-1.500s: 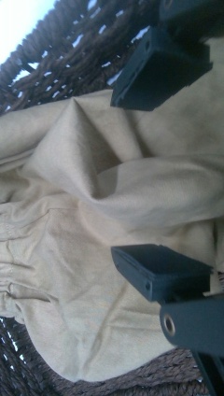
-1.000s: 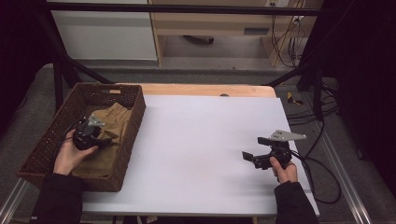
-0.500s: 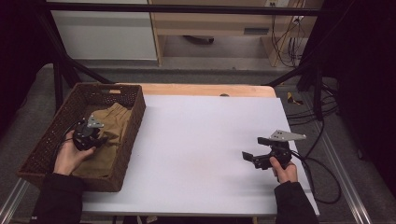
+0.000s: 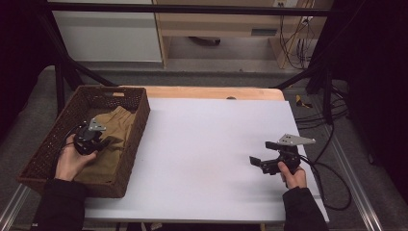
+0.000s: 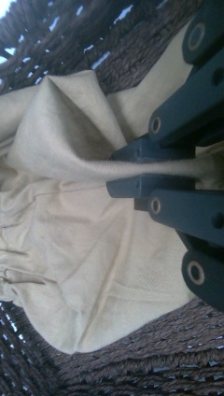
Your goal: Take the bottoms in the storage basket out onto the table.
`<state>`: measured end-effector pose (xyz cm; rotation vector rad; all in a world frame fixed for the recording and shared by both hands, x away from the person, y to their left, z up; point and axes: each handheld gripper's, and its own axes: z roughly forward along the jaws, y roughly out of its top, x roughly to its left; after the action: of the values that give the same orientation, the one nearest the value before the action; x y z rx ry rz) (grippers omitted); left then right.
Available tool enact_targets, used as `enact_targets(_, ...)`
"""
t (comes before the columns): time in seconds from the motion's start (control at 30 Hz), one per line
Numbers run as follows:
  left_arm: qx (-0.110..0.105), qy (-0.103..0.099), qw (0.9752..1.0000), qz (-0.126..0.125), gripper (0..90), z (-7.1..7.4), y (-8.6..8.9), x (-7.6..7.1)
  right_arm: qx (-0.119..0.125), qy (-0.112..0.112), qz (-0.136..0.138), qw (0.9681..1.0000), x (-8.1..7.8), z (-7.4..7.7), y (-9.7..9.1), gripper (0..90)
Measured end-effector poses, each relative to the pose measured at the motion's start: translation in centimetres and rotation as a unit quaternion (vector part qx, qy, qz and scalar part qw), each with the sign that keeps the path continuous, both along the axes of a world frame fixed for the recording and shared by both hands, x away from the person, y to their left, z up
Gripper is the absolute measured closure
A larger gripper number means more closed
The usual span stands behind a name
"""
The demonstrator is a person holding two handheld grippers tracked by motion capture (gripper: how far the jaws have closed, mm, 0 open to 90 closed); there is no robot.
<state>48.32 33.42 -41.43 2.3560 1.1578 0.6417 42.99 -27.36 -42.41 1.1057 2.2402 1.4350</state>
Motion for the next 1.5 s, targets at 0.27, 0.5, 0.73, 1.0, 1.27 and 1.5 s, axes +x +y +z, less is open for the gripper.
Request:
enact_targets(0.27, -0.018, -0.008, 0.9998, 0.008, 86.1, 0.5, 0.1, -0.2, 0.001, -0.001, 0.0, 1.0, 0.0, 0.0, 0.0, 4.5)
enact_targets(0.5, -0.028, -0.017, 0.9994, 0.007, 86.1, 1.1, 0.3, -0.3, -0.002, 0.001, 0.001, 1.0, 0.0, 0.0, 0.0, 4.5)
enact_targets(0.73, -0.039, -0.028, 0.9988, 0.012, 86.5, 1.9, 0.5, -0.5, 0.0, 0.0, 0.0, 1.0, 0.0, 0.0, 0.0, 4.6)
enact_targets(1.0, -0.064, -0.026, 0.9975, 0.014, 86.8, 2.8, 1.1, -0.6, 0.0, 0.0, 0.0, 1.0, 0.0, 0.0, 0.0, 4.6)
enact_targets(1.27, -0.071, -0.039, 0.9967, 0.014, 86.8, 3.5, 1.4, -0.9, 0.0, -0.001, 0.0, 1.0, 0.0, 0.0, 0.0, 4.5)
enact_targets(1.5, -0.079, -0.044, 0.9958, 0.017, 86.8, 4.1, 1.6, -1.1, 0.001, -0.001, 0.0, 1.0, 0.0, 0.0, 0.0, 4.5)
